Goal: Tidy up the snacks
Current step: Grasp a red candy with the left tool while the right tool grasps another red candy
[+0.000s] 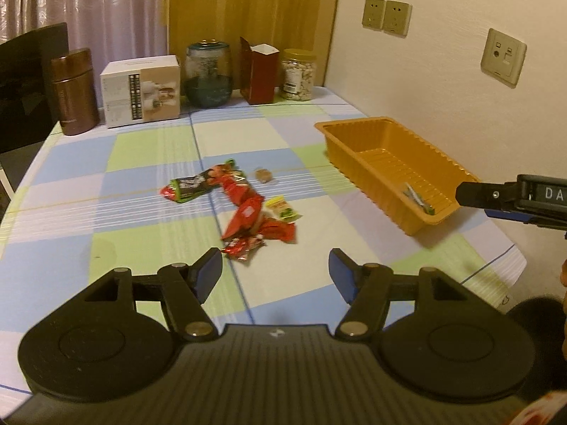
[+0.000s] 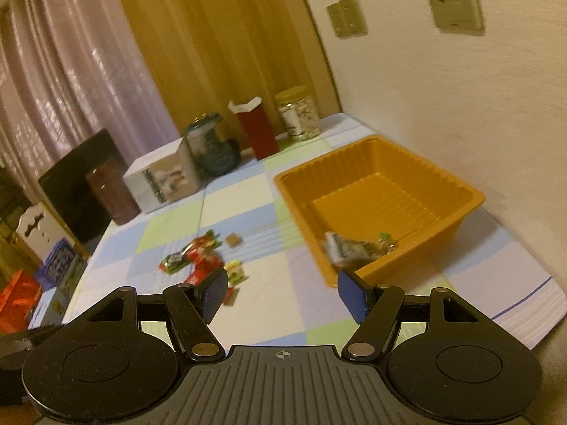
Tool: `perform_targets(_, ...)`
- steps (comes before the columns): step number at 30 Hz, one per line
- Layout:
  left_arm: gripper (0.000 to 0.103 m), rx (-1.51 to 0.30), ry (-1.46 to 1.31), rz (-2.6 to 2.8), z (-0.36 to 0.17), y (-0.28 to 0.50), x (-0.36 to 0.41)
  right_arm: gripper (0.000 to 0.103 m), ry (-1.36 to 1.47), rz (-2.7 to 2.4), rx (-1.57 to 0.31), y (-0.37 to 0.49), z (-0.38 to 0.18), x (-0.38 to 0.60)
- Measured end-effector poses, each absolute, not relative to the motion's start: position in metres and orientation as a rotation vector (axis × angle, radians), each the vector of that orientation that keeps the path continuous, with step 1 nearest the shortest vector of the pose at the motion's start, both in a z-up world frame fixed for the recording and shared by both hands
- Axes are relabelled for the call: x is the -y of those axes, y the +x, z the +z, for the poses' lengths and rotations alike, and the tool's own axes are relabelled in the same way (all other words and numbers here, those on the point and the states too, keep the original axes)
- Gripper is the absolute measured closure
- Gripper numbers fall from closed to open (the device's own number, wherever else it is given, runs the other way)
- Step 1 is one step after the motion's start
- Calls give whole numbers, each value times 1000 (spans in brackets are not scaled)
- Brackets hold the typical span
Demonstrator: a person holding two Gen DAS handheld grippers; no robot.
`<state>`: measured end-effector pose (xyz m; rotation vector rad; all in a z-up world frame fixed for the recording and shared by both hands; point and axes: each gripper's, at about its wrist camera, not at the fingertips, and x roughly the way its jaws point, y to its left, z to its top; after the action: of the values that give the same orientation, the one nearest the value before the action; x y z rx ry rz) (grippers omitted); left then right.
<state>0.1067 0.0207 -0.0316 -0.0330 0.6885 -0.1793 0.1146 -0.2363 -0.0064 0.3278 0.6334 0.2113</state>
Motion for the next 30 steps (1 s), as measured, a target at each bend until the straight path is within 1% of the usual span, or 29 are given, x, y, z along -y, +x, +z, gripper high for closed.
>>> perform_targets(7,40,-695,-12,-190,-34,109,-32,34,263,261,-627,113,-4,218)
perform_targets(14,40,-745,62,-215,-46,124,-30,34,231,318,-672,124,-25,208)
perform_targets(21,40,-780,80,-243,-69,159,-38,35,148,418,-700,149,-50,191)
perform_targets(27,42,-809,133,-275,-97,193,-39,35,78,474,-742,186,-77,177)
perform_targets(30,46,-814,133,-294,-105,207,-40,37,31,514,-754,205,-88,168)
